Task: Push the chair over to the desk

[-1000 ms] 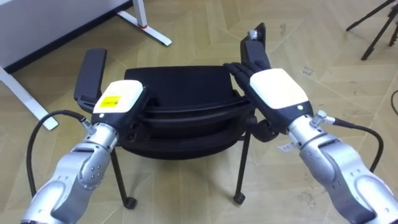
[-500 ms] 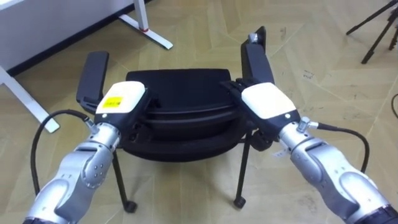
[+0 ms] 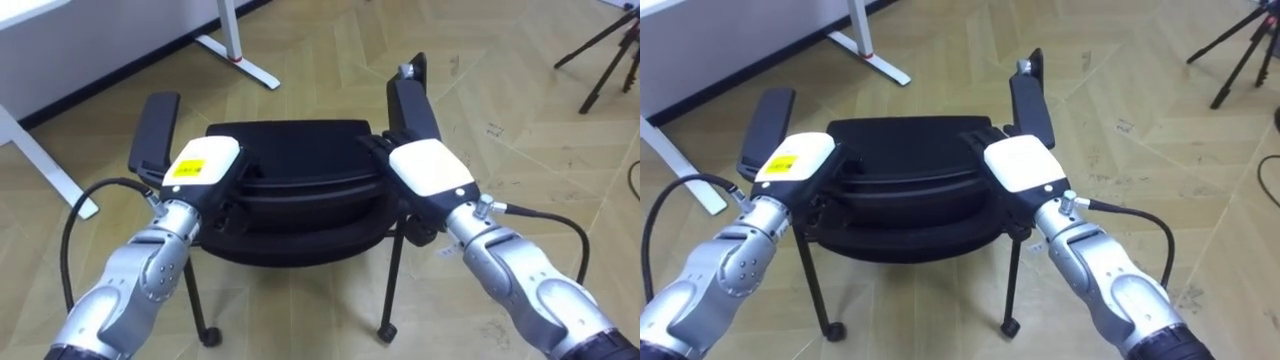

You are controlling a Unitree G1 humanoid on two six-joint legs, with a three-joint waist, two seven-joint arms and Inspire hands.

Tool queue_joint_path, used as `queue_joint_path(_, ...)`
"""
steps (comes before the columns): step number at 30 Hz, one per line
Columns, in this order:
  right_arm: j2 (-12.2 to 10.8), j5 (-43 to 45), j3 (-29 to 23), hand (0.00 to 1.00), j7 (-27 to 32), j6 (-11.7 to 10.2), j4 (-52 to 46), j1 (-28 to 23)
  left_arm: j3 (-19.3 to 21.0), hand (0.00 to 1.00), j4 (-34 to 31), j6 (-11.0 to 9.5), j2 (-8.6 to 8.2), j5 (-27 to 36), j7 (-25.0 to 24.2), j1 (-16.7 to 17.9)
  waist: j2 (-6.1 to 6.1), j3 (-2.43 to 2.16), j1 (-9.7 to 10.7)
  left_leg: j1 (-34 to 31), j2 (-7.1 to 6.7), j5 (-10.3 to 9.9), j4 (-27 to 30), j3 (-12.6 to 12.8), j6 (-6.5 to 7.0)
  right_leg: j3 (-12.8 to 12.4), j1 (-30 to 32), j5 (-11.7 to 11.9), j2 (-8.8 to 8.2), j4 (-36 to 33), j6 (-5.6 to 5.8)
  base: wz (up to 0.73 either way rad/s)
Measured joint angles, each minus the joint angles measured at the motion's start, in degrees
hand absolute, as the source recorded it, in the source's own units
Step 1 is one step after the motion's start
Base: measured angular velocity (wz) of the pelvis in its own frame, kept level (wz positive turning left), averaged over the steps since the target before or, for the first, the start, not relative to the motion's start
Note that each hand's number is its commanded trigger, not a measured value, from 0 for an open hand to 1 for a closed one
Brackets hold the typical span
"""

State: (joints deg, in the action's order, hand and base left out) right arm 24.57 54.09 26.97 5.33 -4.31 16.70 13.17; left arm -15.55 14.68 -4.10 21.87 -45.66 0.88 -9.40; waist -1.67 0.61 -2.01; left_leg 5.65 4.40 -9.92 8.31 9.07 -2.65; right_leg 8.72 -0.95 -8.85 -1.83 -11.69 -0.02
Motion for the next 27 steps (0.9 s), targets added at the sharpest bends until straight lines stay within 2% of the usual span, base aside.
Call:
queue_joint_path(2,0.00,-0.02,0.10,0.00,0.10,0.13,0.03,0.00,-0.14,1.00,0.00,0.07,0.01,0.00,0.02,0.00,-0.04,-0.07,-0.01,0.01,0.00,0.00,0.01,-0.03,0.00,0.01,-0.01,0.00,0.00,-0.01,0.00,0.00)
queue_joint_path(4,0.00,-0.04,0.40,1.00,0.47,0.30,0.26,0.00,-0.29,1.00,0.00,0.21,0.02,0.00,0.09,0.00,-0.08,-0.16,-0.01,0.00,0.00,0.00,0.00,-0.08,0.00,0.03,-0.01,0.00,0.00,-0.01,0.00,0.00)
queue_joint_path(12,0.02,0.02,1.02,1.00,2.86,0.69,1.51,0.02,-1.48,1.00,0.05,0.33,0.00,0.05,0.34,0.17,-0.02,-0.65,-0.23,0.05,0.01,0.00,0.00,-0.71,0.00,0.44,-0.32,0.00,0.00,0.06,0.00,0.02)
queue_joint_path(16,-0.42,-0.07,1.01,1.00,4.06,0.69,3.08,1.00,-1.69,1.00,0.04,-0.11,-0.05,0.05,0.38,0.15,0.08,-0.61,-0.25,-0.01,0.02,0.00,-0.01,-1.37,0.00,0.90,-0.42,0.00,-0.01,0.13,0.00,0.07)
queue_joint_path(18,-1.59,-0.02,0.89,1.00,4.06,1.60,4.91,2.64,-2.09,1.00,-0.19,-0.29,-0.45,0.03,0.11,0.11,0.27,-0.64,-0.94,-0.07,0.01,0.00,-0.01,-1.49,0.00,1.03,-0.36,0.00,-0.03,0.16,0.00,0.05)
queue_joint_path(20,-1.49,0.30,0.95,1.00,4.00,2.28,5.04,2.54,-2.56,1.00,-0.43,-0.66,-0.43,0.01,0.11,0.06,0.27,-0.64,-1.54,-0.14,0.03,0.00,-0.01,-1.59,0.00,1.22,-0.37,0.00,-0.03,0.19,0.01,0.05)
queue_joint_path(27,-1.43,1.35,1.01,1.00,5.93,1.15,5.34,1.99,-2.55,1.00,-0.28,-1.19,0.15,0.24,0.29,0.05,0.53,-0.41,-1.59,-0.37,0.01,0.00,-0.05,-1.80,0.00,1.66,-0.37,-0.01,-0.12,0.19,0.01,0.03)
